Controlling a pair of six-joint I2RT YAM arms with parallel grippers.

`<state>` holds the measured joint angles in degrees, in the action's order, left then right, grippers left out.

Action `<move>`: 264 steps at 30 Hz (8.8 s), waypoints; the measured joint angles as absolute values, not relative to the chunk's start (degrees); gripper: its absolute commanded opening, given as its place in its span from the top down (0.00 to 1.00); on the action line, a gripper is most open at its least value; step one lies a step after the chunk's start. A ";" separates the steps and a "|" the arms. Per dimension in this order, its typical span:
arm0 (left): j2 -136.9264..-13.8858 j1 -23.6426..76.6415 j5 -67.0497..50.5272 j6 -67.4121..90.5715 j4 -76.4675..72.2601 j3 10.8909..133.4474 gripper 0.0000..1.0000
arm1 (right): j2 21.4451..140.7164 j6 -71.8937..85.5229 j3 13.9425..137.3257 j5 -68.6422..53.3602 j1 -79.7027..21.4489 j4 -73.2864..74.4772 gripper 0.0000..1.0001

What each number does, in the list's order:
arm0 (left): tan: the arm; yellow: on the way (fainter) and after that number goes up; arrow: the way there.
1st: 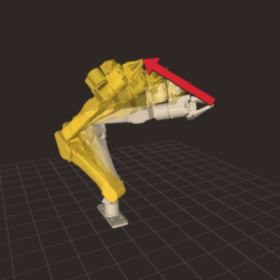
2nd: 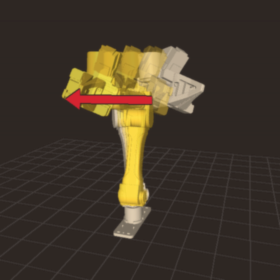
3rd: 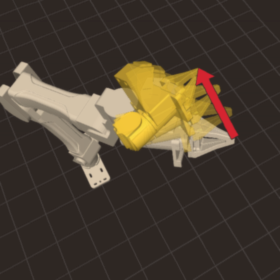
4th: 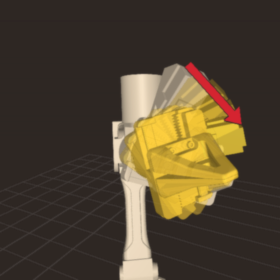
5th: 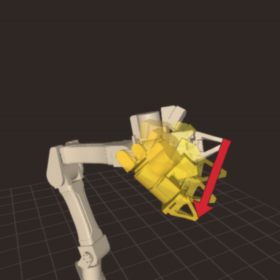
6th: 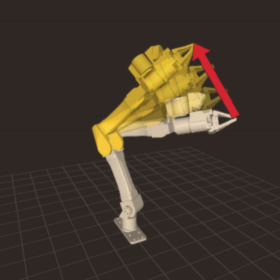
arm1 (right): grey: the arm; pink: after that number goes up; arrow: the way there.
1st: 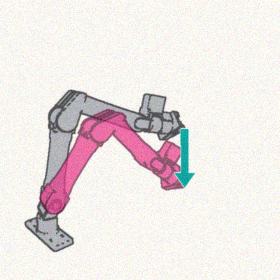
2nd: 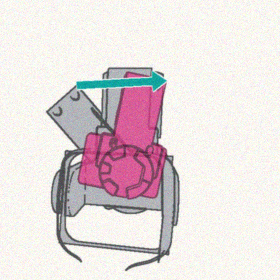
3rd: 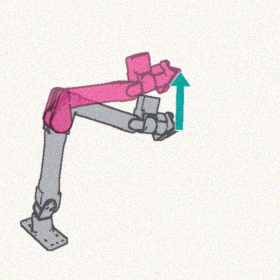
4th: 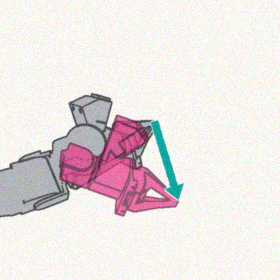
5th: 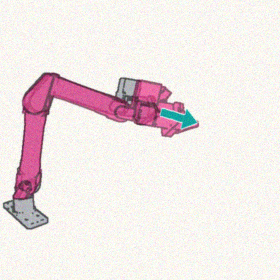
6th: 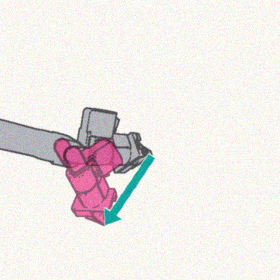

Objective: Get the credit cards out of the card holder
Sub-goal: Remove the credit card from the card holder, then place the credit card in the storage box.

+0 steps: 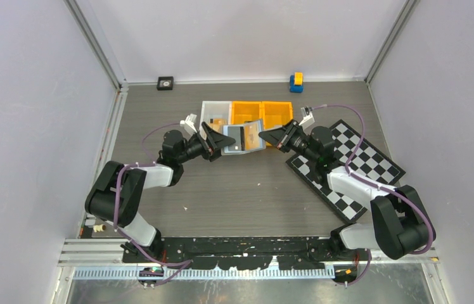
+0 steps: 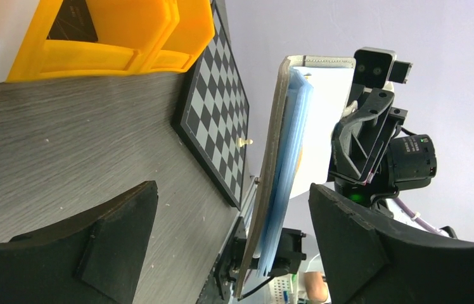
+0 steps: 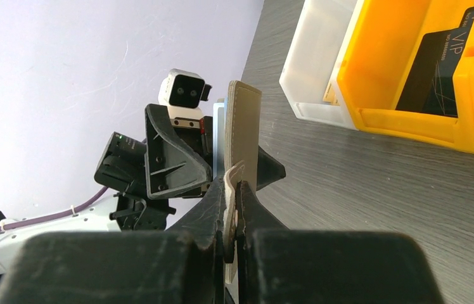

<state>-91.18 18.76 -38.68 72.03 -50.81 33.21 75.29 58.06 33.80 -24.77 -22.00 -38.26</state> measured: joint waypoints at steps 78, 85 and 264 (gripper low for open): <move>-83.22 16.75 -35.00 67.77 -43.75 32.08 1.00 | 73.38 52.62 35.75 -23.66 -24.64 -30.20 0.54; -83.22 17.06 -35.07 67.11 -43.24 32.10 1.00 | 82.76 54.19 39.20 -28.42 -25.76 -32.34 0.59; -45.45 12.93 -7.51 58.15 -12.91 25.23 1.00 | 116.29 45.12 71.64 -24.40 -20.75 -15.31 0.67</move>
